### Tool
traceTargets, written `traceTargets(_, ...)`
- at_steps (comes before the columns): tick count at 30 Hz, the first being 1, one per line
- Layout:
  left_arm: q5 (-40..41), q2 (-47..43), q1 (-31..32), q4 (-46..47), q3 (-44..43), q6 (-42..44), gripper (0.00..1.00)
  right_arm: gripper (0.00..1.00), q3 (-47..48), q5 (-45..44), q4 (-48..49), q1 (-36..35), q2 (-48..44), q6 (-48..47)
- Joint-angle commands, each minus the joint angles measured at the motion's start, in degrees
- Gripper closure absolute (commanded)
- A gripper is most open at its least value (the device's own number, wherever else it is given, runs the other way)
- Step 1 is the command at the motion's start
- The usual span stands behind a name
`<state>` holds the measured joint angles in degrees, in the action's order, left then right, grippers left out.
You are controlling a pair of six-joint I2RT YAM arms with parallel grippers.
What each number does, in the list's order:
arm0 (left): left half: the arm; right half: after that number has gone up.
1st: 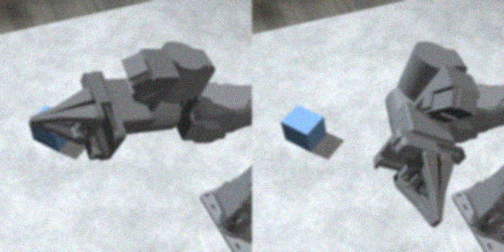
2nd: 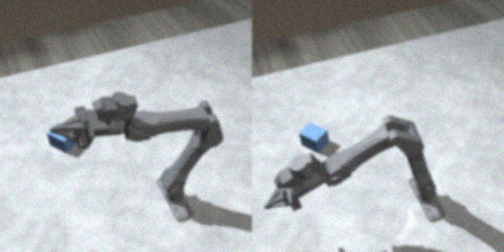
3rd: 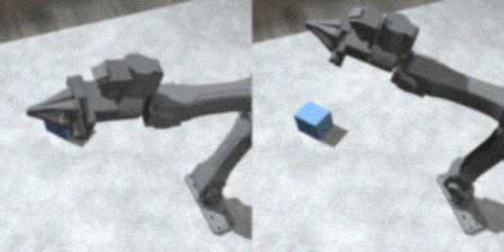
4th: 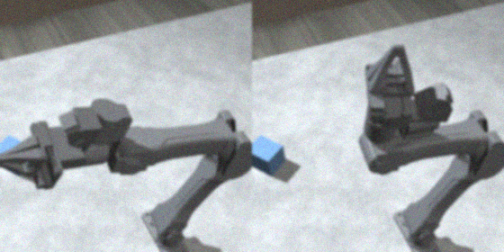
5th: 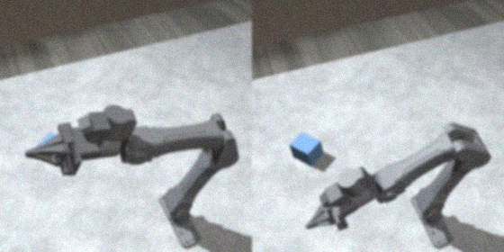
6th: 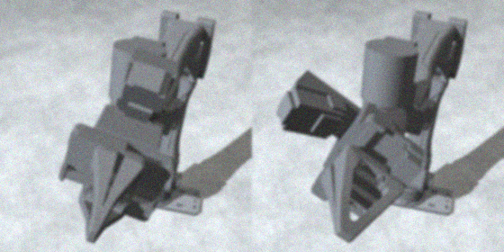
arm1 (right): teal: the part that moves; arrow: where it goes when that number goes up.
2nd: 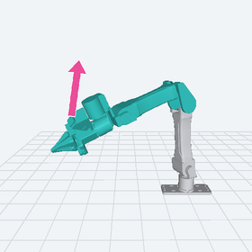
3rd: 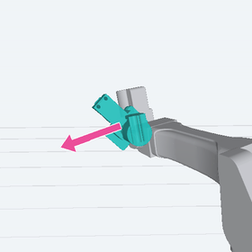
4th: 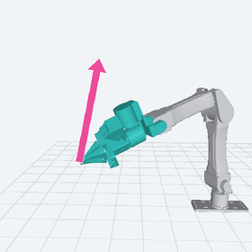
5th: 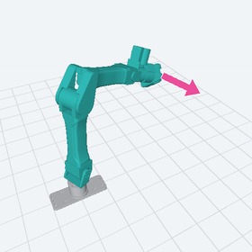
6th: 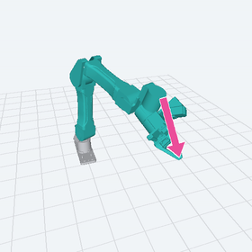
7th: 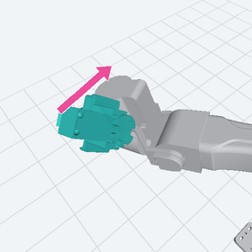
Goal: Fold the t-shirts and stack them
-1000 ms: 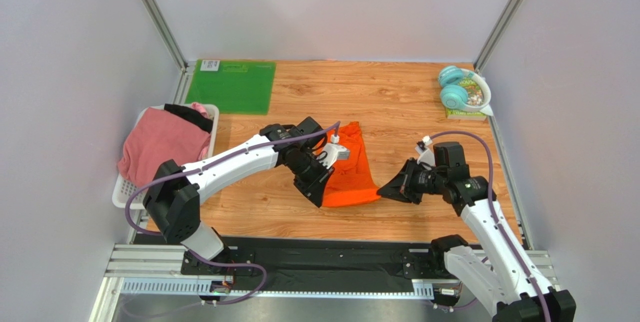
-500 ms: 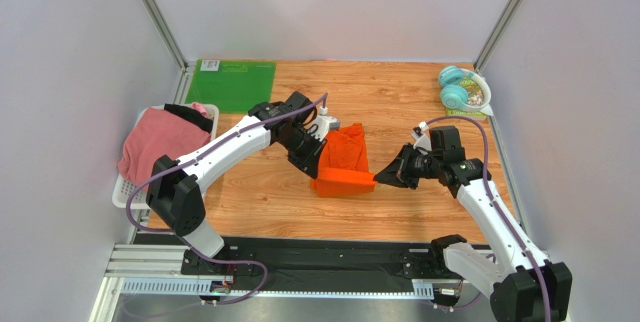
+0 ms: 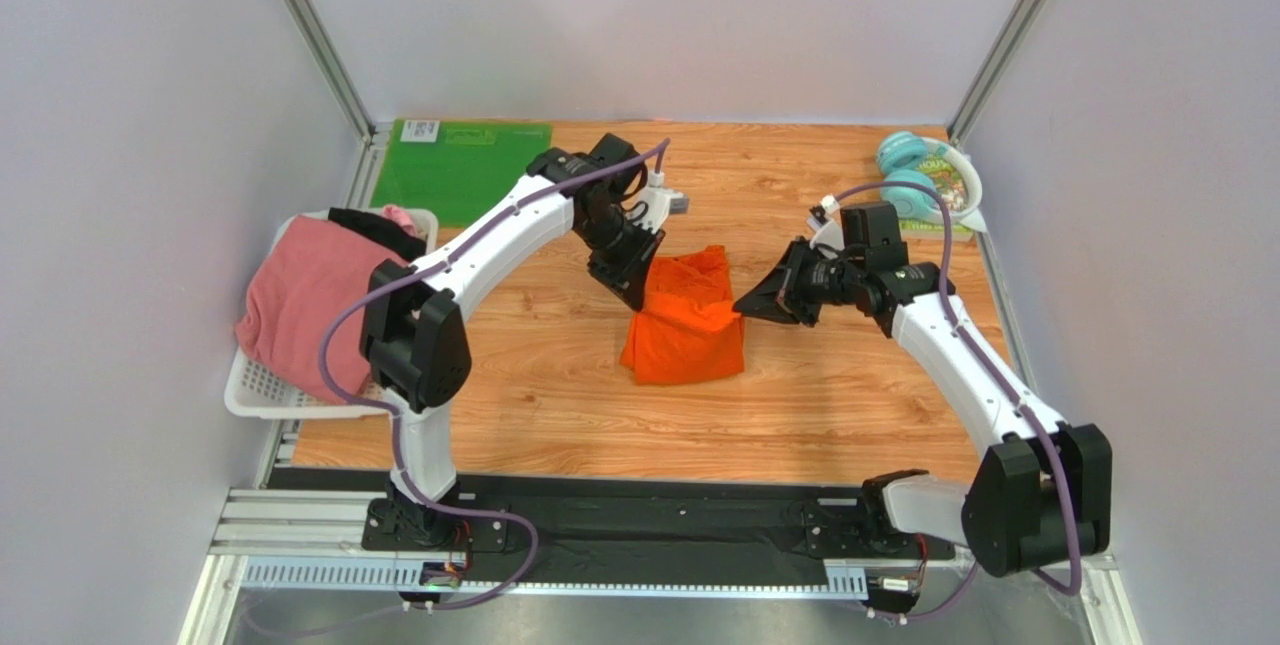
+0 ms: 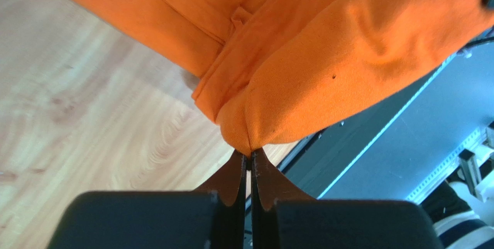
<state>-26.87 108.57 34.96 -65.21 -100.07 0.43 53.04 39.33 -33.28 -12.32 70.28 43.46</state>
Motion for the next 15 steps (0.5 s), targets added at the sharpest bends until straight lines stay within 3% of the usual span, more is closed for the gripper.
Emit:
traceTargets(1,-0.5,4.9,-2.3,-3.6,-10.4,1.8,1.0,1.0,4.7,0.8,4.4,0.1,4.7,-1.8)
traceTargets(15,0.3,17.2,-5.8,-4.0,-22.9,0.7,1.0,1.0,10.2,1.1,11.0,4.5,18.6,-2.5)
